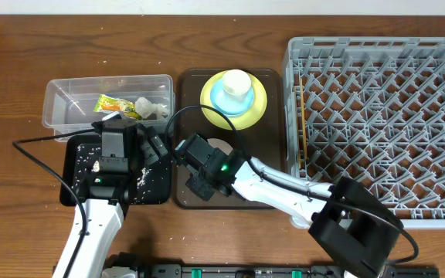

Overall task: Sort waste into correct bins and load items into the dishwasher rack
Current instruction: 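Lift the white plate and carry it to the back of the rack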

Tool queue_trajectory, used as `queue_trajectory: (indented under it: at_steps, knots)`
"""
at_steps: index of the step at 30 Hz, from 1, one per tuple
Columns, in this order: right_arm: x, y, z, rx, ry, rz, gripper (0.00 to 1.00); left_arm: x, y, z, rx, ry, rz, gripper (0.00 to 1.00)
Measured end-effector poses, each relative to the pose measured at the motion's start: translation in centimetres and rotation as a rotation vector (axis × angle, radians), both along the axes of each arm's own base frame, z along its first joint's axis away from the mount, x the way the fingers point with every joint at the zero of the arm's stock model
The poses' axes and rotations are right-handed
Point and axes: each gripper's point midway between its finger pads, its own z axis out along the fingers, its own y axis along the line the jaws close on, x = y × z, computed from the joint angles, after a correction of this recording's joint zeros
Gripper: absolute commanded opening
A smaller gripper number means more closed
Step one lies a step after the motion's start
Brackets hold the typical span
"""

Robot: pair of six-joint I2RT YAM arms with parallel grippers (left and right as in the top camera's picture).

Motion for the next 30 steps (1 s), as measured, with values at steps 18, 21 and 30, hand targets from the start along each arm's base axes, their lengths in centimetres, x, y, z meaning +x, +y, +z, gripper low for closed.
queue_trajectory:
  at_steps: [18,21,30]
  knots:
    - [3.8,-4.3,13.1,0.206,-0.147,-0.122,0.01,0.0,0.0,0.0,0.0,0.0,0.0,0.97]
    - [6.0,-6.9,16.8,0.291,-0.198,-0.192,0.01,0.0,0.0,0.0,0.0,0.0,0.0,0.97]
    - [15.8,-19.0,27.5,0.721,-0.364,-0.341,0.01,0.0,0.0,0.0,0.0,0.0,0.0,0.97]
